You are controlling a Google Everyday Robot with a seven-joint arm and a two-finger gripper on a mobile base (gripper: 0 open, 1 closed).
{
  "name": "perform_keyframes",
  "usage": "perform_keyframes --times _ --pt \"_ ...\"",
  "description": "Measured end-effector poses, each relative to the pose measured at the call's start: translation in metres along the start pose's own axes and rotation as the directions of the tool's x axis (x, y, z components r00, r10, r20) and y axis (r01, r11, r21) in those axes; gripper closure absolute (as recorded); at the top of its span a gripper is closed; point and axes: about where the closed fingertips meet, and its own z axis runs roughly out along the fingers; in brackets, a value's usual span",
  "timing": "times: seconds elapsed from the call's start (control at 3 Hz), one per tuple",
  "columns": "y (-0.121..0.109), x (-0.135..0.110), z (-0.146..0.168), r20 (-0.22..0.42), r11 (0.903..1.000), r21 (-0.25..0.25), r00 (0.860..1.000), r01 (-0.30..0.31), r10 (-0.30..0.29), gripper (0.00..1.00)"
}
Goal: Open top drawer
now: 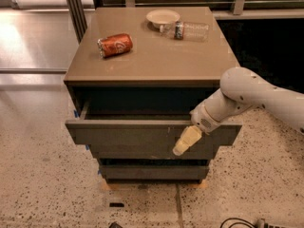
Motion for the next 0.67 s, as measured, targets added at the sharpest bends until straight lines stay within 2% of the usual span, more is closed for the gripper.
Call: perform_keyframes --times 0.33,0.67 --pt "0.026 0.0153 -0.0106 -0.028 0.9994 -0.006 0.999 -0.033 0.033 0.0" --pt "0.0265 0.0156 -0.0101 -0.029 0.9994 -0.006 0.999 -0.034 0.033 0.0"
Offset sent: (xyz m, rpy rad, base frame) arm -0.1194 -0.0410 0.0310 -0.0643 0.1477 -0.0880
